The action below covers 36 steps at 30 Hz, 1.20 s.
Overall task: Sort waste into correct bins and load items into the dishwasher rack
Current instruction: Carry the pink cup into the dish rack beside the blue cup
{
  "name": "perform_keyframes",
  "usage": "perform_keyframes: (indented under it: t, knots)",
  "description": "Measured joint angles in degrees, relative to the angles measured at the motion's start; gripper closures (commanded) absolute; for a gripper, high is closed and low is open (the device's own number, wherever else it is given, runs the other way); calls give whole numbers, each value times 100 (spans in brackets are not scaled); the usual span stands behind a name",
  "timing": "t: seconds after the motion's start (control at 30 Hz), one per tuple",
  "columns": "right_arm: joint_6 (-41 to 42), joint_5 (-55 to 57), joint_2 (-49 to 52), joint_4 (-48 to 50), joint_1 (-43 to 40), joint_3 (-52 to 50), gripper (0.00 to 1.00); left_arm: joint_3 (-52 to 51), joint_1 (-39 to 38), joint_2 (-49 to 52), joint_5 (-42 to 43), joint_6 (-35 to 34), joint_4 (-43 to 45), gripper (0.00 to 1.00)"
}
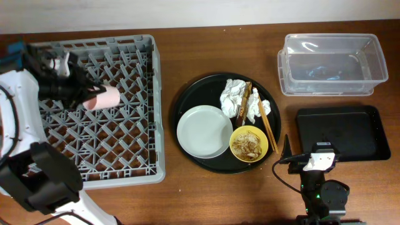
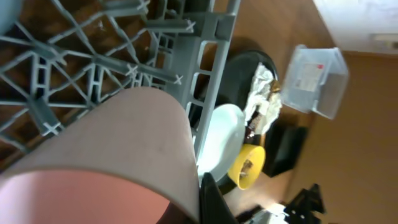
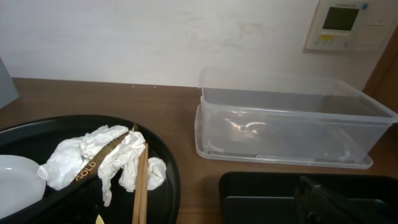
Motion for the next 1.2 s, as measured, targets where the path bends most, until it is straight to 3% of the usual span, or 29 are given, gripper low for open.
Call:
perform_keyframes:
  t: [0.27,0.5,0.63,0.9,1.2]
  knots:
    - [2,-2,0,0,0,0,1,-1357,557,-2,857,197,833,98]
    - [2,-2,0,0,0,0,1,-1941,977,-2,1279,234,935,80]
    - [4,-2,0,0,0,0,1,-1952,1038,-2,1189,260,1043,79]
    - [2,-2,0,0,0,0,1,-1941,1412,-2,977,260,1117,64]
    - [0,-2,0,2,0,0,1,-1163,1665,0,-254,133,437,63]
